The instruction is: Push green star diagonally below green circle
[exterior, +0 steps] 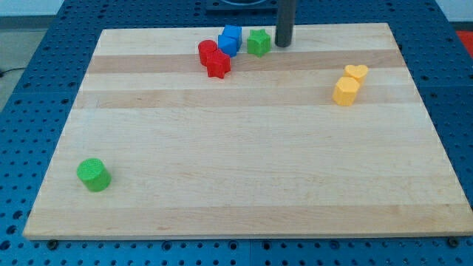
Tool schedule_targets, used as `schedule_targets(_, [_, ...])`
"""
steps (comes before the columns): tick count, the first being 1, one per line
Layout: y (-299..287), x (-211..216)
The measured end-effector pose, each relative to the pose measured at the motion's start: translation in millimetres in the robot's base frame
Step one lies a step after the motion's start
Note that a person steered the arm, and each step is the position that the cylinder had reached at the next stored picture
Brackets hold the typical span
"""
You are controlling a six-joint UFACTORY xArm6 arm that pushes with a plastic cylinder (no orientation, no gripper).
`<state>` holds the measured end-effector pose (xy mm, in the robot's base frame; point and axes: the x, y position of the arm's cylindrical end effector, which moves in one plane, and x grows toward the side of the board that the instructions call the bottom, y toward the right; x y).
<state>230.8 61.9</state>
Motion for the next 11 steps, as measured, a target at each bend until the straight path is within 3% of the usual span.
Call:
schedule_targets(2, [-47.9, -34.4])
schedule_targets(4, [-21.2, 23.9])
schedule_targets(6, [-35.0, 98.3])
schedule_targets(9, [-134.9, 195.0])
schedule_targets(11, [-142.0, 270.9])
